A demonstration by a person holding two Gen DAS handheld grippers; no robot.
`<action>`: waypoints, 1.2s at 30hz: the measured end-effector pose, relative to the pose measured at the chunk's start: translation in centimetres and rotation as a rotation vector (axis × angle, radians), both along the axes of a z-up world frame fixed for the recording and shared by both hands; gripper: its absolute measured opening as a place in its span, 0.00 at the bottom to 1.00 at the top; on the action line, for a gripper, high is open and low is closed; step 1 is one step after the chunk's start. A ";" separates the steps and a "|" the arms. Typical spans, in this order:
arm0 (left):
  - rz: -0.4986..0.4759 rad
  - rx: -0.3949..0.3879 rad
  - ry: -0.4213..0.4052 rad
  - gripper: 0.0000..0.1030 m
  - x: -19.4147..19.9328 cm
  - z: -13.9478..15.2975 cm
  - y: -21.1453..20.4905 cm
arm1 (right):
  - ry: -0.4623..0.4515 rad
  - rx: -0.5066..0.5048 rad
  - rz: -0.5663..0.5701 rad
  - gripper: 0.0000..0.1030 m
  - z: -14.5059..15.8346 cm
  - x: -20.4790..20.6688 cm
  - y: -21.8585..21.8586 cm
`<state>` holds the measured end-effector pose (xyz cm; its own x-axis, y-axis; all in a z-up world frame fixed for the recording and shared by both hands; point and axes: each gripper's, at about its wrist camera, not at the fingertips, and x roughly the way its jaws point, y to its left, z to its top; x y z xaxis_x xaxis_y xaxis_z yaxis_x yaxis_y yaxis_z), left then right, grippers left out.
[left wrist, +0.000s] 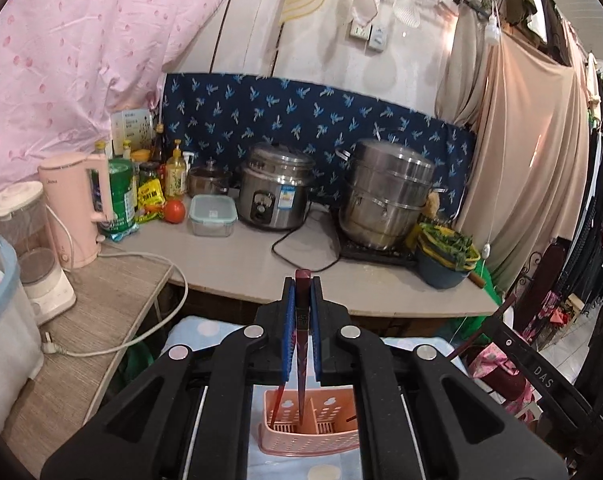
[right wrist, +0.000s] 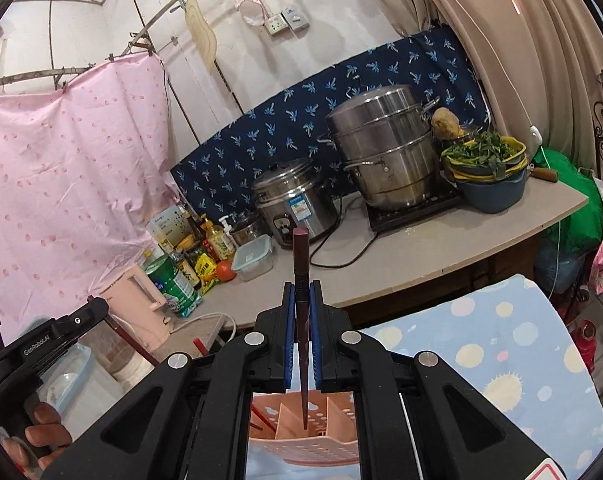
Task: Organize utensils
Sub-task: 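Lift both dark-red chopsticks and carry them above the pink holder with both tools, then lower the chopsticks into the holder and open both tools, then grasp a red chopstick with the right tool while the left tool grasps a green chopstick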
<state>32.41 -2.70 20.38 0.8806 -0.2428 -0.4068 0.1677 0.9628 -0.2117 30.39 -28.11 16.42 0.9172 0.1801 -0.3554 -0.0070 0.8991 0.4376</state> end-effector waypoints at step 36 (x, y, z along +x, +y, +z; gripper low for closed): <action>0.013 0.114 0.128 0.57 -6.7 -6.2 -0.5 | 0.119 -0.098 0.043 0.29 -5.4 -9.2 2.8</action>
